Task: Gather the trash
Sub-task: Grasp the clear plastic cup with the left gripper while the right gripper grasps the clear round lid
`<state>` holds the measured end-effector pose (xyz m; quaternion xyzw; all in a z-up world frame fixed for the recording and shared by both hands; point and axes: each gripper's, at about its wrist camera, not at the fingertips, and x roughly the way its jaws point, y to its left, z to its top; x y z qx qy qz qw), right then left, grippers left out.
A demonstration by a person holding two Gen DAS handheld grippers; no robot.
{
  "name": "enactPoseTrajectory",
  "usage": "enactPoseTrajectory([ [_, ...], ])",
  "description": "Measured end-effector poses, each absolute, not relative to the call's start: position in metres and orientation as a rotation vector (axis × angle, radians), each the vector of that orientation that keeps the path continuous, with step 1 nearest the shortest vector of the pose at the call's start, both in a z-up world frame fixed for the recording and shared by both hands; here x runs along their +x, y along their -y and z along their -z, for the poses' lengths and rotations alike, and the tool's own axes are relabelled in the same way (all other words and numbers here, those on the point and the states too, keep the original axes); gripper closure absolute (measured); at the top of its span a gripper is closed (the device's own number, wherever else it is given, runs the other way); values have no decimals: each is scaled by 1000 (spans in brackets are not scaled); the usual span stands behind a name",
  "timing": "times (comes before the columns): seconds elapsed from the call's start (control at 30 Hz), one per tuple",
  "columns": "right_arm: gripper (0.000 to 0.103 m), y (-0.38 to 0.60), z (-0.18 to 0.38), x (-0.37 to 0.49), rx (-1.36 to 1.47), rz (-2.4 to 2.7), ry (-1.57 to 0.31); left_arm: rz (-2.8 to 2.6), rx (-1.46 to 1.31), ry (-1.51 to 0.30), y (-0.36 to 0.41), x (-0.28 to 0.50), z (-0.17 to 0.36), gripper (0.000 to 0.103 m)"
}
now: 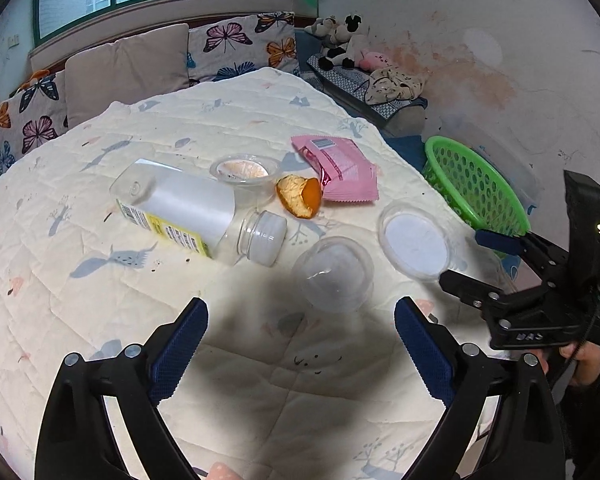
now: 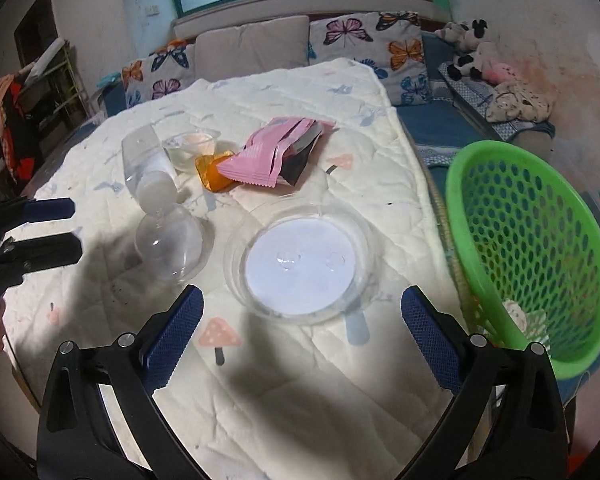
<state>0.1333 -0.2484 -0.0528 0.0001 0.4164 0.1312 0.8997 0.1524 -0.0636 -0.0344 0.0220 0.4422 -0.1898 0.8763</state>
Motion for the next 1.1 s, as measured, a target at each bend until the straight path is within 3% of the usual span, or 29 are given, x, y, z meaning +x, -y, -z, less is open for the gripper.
enactPoseTrajectory([
  [0.53,5,235,77,162,-55,-264,-904,411,61,-937,74,159,44,12],
  [0.63,11,237,77,162,-46,-265,-901,411,69,-938,77,161,46,12],
  [0.9,14,248,72,155,-6,-276,-897,420,79,-952,90,169,54,22],
  [1.1,14,257,65,146,30,-284,-895,407,83,-972,99,180,64,24],
])
